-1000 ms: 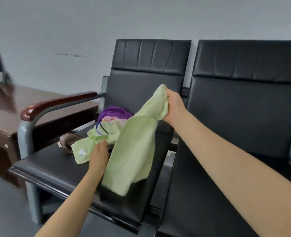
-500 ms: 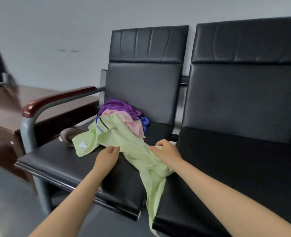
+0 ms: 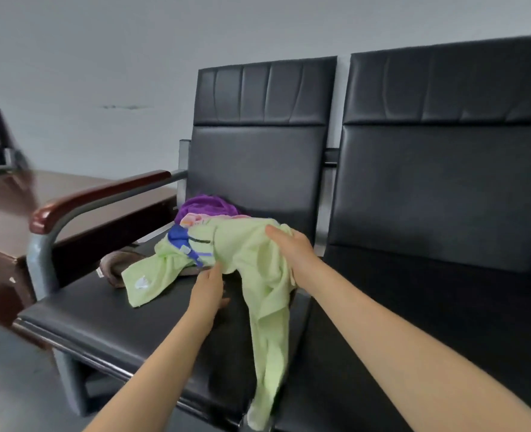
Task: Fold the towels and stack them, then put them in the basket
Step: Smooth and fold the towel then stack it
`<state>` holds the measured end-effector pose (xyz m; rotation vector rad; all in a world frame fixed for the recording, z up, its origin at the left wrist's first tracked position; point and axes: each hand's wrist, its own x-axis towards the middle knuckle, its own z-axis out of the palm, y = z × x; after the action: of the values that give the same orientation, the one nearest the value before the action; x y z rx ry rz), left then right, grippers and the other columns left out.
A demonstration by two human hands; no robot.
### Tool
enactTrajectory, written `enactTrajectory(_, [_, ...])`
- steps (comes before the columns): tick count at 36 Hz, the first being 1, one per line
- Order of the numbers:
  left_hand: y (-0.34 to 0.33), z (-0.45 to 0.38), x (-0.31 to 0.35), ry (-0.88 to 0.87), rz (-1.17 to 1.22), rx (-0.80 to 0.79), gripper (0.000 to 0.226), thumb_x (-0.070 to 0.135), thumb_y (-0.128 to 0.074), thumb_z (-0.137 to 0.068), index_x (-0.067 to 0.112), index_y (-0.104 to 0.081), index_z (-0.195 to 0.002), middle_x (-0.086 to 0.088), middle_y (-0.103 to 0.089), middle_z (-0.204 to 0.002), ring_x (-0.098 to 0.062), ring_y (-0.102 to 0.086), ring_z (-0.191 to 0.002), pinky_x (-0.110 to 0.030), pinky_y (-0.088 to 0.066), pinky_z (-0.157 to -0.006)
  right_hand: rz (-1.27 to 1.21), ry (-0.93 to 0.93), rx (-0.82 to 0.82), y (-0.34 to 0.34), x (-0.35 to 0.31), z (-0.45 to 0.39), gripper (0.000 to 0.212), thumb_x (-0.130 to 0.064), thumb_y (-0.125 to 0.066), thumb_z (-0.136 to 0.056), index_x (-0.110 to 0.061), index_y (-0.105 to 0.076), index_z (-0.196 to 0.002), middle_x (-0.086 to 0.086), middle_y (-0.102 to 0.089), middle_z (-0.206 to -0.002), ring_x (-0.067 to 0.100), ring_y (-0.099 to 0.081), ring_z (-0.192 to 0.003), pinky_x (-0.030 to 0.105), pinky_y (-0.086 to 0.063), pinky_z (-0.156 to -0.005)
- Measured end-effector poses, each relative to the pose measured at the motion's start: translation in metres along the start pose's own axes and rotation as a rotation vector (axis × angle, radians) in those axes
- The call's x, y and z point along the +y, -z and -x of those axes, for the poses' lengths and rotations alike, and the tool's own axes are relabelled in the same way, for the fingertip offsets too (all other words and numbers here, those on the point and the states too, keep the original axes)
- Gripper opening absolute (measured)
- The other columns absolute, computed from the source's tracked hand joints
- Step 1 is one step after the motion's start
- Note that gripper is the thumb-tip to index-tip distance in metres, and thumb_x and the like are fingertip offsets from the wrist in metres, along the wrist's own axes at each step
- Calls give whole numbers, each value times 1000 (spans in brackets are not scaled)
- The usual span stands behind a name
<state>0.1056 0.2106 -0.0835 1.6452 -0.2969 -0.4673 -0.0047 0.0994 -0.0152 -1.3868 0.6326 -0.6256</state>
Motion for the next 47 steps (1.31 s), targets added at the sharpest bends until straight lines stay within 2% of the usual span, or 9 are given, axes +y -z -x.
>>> enactTrajectory(5, [-46, 35, 47, 110, 378, -196, 51, 49, -38, -100, 8, -51, -128, -14, -61, -112, -28, -60, -100, -38, -49, -81, -177, 112, 72, 47, -68, 29, 13, -32, -64, -92, -20, -61, -95, 9, -68, -104, 23, -66, -95, 38, -53, -92])
enactTrajectory(10, [-99, 70, 79, 158, 493, -446, 66, 63, -44, -91, 6, -56, -122, -14, -60, -128, -33, -55, -119, -49, -37, -109, -137, 196, 116, 97, -101, 71, 21, -34, -67, -89, -17, -65, -100, 7, -71, -100, 22, -69, -91, 35, -56, -82])
enactTrajectory(16, [-161, 121, 96, 147, 593, -714, 53, 50, -49, -94, 7, -61, -124, -13, -71, -109, -31, -67, -102, -40, -54, -81, -81, 254, 232, 161, -116, 119, 17, -36, -65, -90, -19, -65, -93, 3, -71, -94, 19, -69, -86, 31, -57, -75])
enactTrajectory(21, [-208, 159, 83, 81, 397, -807, 50, 48, -40, -100, 9, -64, -119, -12, -71, -111, -25, -67, -99, -36, -53, -81, -107, 284, 485, 227, -119, 155, 27, -47, -57, -94, -22, -65, -95, 1, -73, -93, 17, -70, -84, 27, -55, -66])
enactTrajectory(26, [-252, 201, 45, 93, 106, -899, 50, 51, -43, -97, 9, -67, -111, -7, -71, -99, -22, -65, -91, -33, -53, -77, -152, 191, 639, 280, -75, 176, 26, -42, -48, -99, -25, -66, -93, 4, -70, -103, 21, -66, -94, 33, -52, -83])
enactTrajectory(31, [-281, 222, 11, 254, 43, -878, 46, 53, -54, -92, 13, -64, -112, -8, -65, -110, -25, -62, -103, -34, -54, -78, -160, -104, 637, 311, 1, 184, 20, -32, -56, -95, -16, -66, -102, 8, -70, -104, 22, -66, -90, 33, -51, -83])
enactTrajectory(35, [-291, 224, -4, 272, 58, -807, 38, 53, -59, -88, 19, -69, -101, -4, -70, -103, -23, -63, -103, -41, -45, -102, -122, -251, 583, 324, 18, 187, 36, -38, -63, -89, -13, -66, -114, 12, -70, -108, 30, -66, -101, 45, -47, -100])
enactTrajectory(40, [-295, 224, -1, 246, 52, -770, 20, 43, -58, -91, 24, -64, -95, -3, -67, -104, -24, -61, -104, -42, -43, -105, -294, -201, 571, 335, 29, 187, 42, -44, -65, -86, -10, -68, -111, 15, -71, -108, 32, -66, -103, 46, -47, -100])
enactTrajectory(47, [-291, 217, 21, -14, -12, -734, 44, 56, -39, -88, 28, -67, -107, 3, -68, -111, -22, -61, -107, -44, -43, -104, -456, -26, 496, 333, 9, 189, 31, -23, -57, -91, -1, -69, -109, 16, -73, -97, 32, -67, -91, 39, -51, -87])
